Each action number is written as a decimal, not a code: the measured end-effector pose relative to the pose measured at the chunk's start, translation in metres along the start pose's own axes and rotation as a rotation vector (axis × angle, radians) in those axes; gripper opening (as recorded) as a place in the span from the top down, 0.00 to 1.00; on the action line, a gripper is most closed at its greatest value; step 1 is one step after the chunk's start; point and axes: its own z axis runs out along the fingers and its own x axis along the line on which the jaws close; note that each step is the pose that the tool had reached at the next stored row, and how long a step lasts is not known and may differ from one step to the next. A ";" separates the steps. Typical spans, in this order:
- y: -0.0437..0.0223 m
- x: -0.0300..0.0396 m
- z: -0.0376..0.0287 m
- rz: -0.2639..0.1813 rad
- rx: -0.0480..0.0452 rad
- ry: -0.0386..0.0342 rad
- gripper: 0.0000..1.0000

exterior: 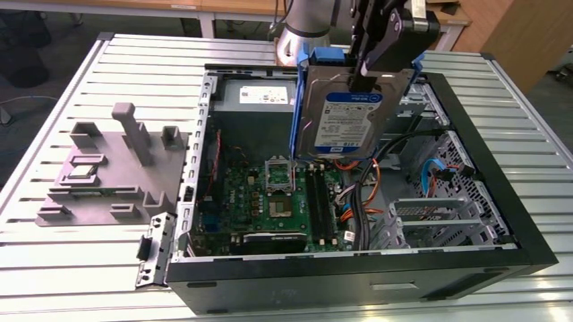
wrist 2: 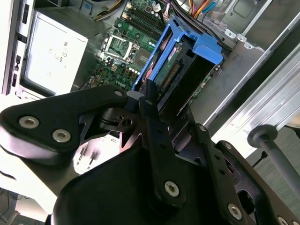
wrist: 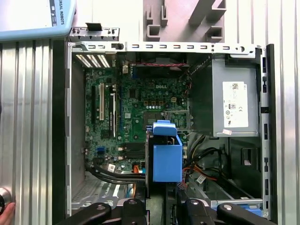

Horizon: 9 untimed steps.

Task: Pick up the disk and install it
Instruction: 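Pick up the disk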

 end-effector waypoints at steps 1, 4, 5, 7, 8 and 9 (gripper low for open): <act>0.0000 0.0005 0.0000 0.000 -0.0001 0.0001 0.65; 0.0000 0.0007 0.0002 0.000 0.0000 0.0000 0.65; 0.0000 0.0007 0.0002 0.000 0.0000 0.0000 0.65; 0.0000 0.0008 0.0002 0.000 0.0000 0.0001 0.65; 0.0000 0.0008 0.0002 0.000 -0.0001 0.0001 0.65; 0.0000 0.0008 0.0002 0.000 -0.0001 0.0001 0.65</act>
